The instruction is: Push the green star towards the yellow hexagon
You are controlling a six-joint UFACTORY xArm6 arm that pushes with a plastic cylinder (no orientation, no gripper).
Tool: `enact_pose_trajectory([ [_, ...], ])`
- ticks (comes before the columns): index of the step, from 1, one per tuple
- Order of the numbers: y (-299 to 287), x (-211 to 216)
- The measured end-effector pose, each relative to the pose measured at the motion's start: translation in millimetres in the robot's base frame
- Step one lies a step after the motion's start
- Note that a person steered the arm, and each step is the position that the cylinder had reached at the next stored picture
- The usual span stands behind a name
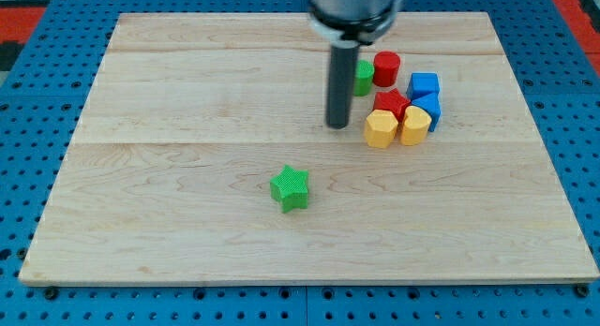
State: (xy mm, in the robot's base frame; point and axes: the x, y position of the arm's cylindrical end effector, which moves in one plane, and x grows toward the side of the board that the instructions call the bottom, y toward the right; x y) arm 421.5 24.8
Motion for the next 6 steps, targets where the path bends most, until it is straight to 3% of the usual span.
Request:
enact_pose_trajectory([
  [1, -33, 31],
  [2, -103, 55],
  [3, -91, 120],
  [4, -45, 105],
  [5, -17, 29],
  [6, 4, 21],
])
